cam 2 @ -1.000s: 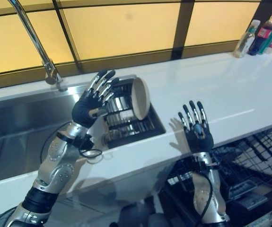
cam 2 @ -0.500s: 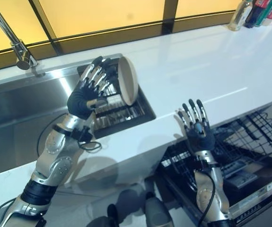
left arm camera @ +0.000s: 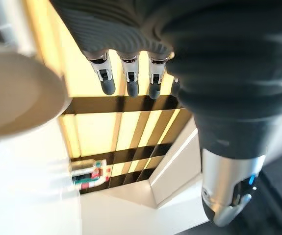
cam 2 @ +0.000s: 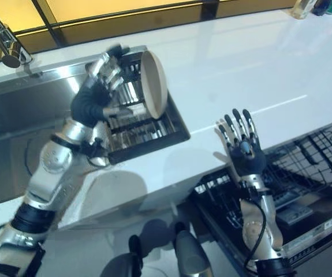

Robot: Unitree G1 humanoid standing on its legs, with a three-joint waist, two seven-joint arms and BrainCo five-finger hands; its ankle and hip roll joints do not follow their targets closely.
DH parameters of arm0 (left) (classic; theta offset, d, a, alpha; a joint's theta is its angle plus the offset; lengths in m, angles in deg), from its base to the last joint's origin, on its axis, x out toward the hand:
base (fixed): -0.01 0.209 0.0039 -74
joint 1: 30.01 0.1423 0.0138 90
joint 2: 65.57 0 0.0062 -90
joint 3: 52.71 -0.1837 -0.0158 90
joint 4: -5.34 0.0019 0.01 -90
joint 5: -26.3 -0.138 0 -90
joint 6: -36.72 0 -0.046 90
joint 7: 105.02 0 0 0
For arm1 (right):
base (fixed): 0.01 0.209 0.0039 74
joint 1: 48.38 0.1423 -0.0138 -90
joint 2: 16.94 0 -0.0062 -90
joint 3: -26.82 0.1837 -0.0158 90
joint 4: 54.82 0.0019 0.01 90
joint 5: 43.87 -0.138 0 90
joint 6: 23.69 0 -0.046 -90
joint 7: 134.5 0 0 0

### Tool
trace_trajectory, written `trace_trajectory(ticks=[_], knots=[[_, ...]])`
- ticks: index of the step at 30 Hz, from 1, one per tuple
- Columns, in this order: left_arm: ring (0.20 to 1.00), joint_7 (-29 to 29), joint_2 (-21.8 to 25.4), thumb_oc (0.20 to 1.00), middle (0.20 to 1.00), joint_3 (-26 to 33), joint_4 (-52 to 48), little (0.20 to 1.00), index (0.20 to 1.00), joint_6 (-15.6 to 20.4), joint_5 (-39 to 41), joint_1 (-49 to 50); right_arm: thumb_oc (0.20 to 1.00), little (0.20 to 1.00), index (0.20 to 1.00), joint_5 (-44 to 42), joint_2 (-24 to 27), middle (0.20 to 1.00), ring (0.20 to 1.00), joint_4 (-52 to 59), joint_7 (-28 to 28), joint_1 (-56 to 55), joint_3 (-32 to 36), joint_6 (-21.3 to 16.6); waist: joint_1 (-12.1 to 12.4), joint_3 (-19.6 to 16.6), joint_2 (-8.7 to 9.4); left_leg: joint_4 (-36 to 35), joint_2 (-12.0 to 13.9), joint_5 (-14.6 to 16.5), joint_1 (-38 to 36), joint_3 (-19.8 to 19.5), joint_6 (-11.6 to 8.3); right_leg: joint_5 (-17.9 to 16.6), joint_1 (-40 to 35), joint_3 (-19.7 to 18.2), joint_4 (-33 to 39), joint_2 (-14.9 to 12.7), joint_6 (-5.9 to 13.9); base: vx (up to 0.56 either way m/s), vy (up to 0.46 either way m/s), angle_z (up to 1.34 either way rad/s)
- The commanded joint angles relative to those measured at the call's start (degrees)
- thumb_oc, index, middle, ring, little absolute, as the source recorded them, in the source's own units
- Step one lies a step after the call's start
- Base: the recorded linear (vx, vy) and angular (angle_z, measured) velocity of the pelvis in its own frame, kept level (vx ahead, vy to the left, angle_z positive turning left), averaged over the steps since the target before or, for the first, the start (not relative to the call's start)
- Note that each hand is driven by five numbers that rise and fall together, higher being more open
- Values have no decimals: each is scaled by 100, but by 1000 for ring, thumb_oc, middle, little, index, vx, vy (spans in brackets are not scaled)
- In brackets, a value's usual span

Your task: Pick up plates and place into dishwasher.

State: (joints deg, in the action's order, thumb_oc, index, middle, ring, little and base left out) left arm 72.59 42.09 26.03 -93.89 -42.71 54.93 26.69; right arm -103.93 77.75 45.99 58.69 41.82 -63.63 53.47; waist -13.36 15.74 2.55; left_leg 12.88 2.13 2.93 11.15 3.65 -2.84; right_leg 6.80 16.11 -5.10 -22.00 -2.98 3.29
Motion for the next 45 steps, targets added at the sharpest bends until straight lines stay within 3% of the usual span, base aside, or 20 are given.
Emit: trace_trajectory(ticks=[1, 7, 10, 12, 15, 18, 25, 38, 45], knots=[[1000, 360, 355, 1000, 1000, 333, 418, 1000, 1000, 115, 311, -902, 1000, 1000, 1000, -94, 92, 1000, 1000, 379, -66, 248, 283, 240, -199, -118, -141, 2, 394, 61, -226, 343, 29, -528, 240, -166, 480, 135, 251, 43, 59, -16], [1000, 832, 1142, 1000, 1000, -174, 1618, 1000, 1000, 33, -1567, -1922, 1000, 1000, 1000, -262, 377, 1000, 1000, 291, 100, 372, 440, 571, -365, -145, -277, -24, 398, 71, -336, 493, -5, -487, 167, -221, 491, 84, 262, 62, 61, -9], [1000, 1084, 1825, 1000, 1000, -726, 2373, 1000, 1000, 118, -3276, -2431, 1000, 1000, 1000, -424, 638, 1000, 1000, 200, 281, 260, 596, 664, -450, -200, -353, 0, 400, 88, -368, 562, -39, -457, 116, -255, 511, 39, 282, 94, 43, -9], [1000, 1109, 2487, 1000, 1000, -1483, 2751, 1000, 1000, 64, -4294, -2961, 1000, 1000, 1000, -572, 879, 1000, 1000, 98, 426, 174, 730, 710, -521, -196, -409, 27, 407, 114, -394, 579, -67, -411, 73, -270, 493, 1, 302, 71, 29, -11], [1000, 1033, 2932, 1000, 1000, -2175, 2823, 1000, 1000, -25, -5015, -3408, 1000, 1000, 1000, -689, 1053, 1000, 1000, -54, 574, 93, 792, 622, -542, -189, -438, 57, 408, 87, -334, 561, -89, -438, 100, -274, 495, -43, 323, 42, 5, 2], [1000, 1032, 3091, 1000, 1000, -2762, 2852, 1000, 1000, -135, -5604, -3745, 1000, 1000, 1000, -748, 1151, 1000, 1000, -161, 626, 94, 764, 491, -559, -136, -452, 108, 427, 93, -303, 538, -110, -435, 91, -252, 485, -76, 331, 14, -2, 1], [1000, 1409, 2888, 1000, 1000, -3428, 3057, 1000, 1000, -435, -6215, -4096, 1000, 1000, 1000, -820, 1268, 1000, 1000, -238, 587, 138, 592, 293, -629, -76, -419, 162, 464, 99, -290, 566, -135, -418, 90, -261, 440, -96, 341, 25, -6, 0], [1000, 1289, 2270, 1000, 1000, -3995, 3980, 1000, 1000, -732, -7925, -4235, 1000, 1000, 1000, -789, 1291, 1000, 1000, -166, 479, 383, 487, 404, -807, 64, -374, 233, 535, 31, -184, 640, -190, -409, 166, -298, 307, -113, 361, 19, 1, -2], [1000, 1133, 2035, 1000, 1000, -4389, 4401, 1000, 1000, -968, -8733, -4464, 1000, 1000, 1000, -787, 1245, 1000, 1000, -169, 402, 623, 293, 113, -873, 231, -246, 257, 629, -32, -25, 686, -209, -466, 300, -274, 292, -78, 348, -71, -37, -8]])
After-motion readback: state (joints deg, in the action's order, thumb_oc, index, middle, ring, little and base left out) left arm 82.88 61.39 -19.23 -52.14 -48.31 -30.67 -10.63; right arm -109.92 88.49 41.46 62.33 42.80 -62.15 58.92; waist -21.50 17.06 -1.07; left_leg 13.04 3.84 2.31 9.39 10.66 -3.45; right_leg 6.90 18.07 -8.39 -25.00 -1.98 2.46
